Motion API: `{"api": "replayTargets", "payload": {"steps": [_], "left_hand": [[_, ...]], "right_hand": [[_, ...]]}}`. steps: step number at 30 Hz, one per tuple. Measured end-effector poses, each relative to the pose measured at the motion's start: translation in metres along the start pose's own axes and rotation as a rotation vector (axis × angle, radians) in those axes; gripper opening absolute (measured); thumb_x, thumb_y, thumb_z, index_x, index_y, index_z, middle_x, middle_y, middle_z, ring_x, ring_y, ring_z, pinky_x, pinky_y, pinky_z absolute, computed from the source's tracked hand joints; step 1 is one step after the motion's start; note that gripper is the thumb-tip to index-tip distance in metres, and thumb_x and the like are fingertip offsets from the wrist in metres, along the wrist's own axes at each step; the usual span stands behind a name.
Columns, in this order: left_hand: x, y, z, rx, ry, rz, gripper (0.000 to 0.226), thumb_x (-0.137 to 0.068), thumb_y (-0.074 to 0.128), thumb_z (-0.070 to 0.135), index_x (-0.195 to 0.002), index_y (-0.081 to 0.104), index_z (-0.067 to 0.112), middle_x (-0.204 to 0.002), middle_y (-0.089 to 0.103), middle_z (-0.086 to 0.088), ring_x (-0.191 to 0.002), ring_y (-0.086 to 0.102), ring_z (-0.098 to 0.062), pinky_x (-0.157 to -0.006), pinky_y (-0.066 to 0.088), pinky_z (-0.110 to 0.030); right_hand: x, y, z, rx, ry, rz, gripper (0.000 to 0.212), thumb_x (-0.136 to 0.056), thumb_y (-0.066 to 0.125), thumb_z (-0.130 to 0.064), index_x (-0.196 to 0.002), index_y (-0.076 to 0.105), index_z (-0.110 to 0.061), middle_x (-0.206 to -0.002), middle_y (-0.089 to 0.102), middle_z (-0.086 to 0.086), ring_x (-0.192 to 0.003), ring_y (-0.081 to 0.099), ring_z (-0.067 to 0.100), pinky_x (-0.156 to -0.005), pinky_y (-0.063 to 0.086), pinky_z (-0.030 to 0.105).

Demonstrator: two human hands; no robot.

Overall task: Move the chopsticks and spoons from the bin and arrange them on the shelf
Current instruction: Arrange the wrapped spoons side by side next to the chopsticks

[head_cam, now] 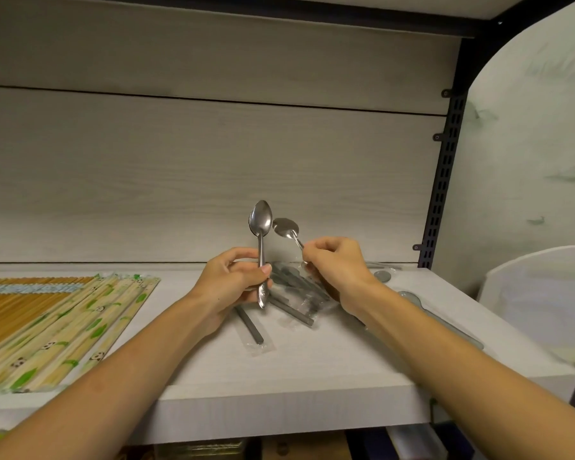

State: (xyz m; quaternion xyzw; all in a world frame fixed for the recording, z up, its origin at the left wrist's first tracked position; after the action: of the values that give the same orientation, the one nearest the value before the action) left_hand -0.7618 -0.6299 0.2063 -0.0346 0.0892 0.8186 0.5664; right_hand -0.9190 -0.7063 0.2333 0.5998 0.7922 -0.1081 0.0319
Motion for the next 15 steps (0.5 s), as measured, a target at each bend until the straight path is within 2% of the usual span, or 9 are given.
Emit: {"api": "replayTargets", "payload": {"steps": [4,6,8,10,13,15], "left_hand": [[0.0,0.004,-0.001,0.012,-0.004,-0.049,0.04,-0.077,0.076,0.004,-0.113,0.061,0.01,-0.088,0.074,-0.01,-0.08,0.071,-0.023,-0.066,0.055,-0.034],[0.0,0.006,-0.001,0.018,0.004,-0.076,0.04,-0.077,0.076,0.003,-0.113,0.061,0.01,-0.089,0.074,-0.009,-0.08,0.071,-0.022,-0.067,0.054,-0.034],[0.001,0.007,0.0,0.028,0.01,-0.096,0.04,-0.077,0.075,0.002,-0.114,0.06,0.01,-0.089,0.073,-0.009,-0.079,0.071,-0.021,-0.067,0.055,-0.034],[0.001,0.007,0.0,0.033,0.016,-0.112,0.041,-0.078,0.074,0.001,-0.115,0.06,0.01,-0.089,0.073,-0.009,-0.08,0.071,-0.022,-0.067,0.056,-0.034],[0.0,0.006,-0.001,0.027,0.025,-0.119,0.042,-0.078,0.074,0.0,-0.116,0.06,0.011,-0.092,0.073,-0.01,-0.082,0.07,-0.023,-0.07,0.056,-0.034],[0.0,0.007,-0.001,0.024,0.03,-0.126,0.042,-0.078,0.074,0.0,-0.117,0.06,0.011,-0.095,0.072,-0.011,-0.083,0.07,-0.023,-0.071,0.056,-0.034]], "right_hand": [[0.0,0.003,-0.003,0.128,-0.184,0.122,0.013,-0.076,0.065,-0.009,-0.075,0.066,-0.022,-0.065,0.063,-0.004,-0.066,0.063,0.018,-0.073,0.059,0.04],[0.002,0.006,-0.004,0.223,-0.27,0.142,0.016,-0.077,0.063,-0.008,-0.075,0.064,-0.024,-0.062,0.061,-0.005,-0.071,0.067,0.021,-0.073,0.059,0.043],[0.002,0.008,-0.005,0.284,-0.306,0.127,0.018,-0.078,0.062,-0.006,-0.077,0.064,-0.023,-0.062,0.061,-0.005,-0.074,0.067,0.023,-0.073,0.059,0.043],[0.003,0.011,-0.003,0.266,-0.267,0.093,0.018,-0.076,0.065,-0.006,-0.074,0.065,-0.024,-0.064,0.062,-0.003,-0.07,0.065,0.022,-0.074,0.059,0.041],[0.006,0.015,-0.002,0.212,-0.194,0.028,0.015,-0.074,0.071,-0.007,-0.073,0.068,-0.022,-0.066,0.063,-0.005,-0.064,0.059,0.01,-0.067,0.054,0.026],[0.008,0.016,-0.003,0.167,-0.161,-0.005,0.014,-0.076,0.071,-0.009,-0.069,0.069,-0.021,-0.068,0.066,-0.006,-0.067,0.061,0.008,-0.064,0.05,0.021]]}}
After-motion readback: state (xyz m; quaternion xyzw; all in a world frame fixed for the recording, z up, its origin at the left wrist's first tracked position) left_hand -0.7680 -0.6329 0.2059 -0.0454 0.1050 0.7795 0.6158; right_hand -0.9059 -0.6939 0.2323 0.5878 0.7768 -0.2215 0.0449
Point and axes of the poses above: each hand's wrist, its own x-axis away from the middle knuckle, its own y-axis out of the palm, z = x × y, the point moved 3 cm from there along -x, towards the middle knuckle
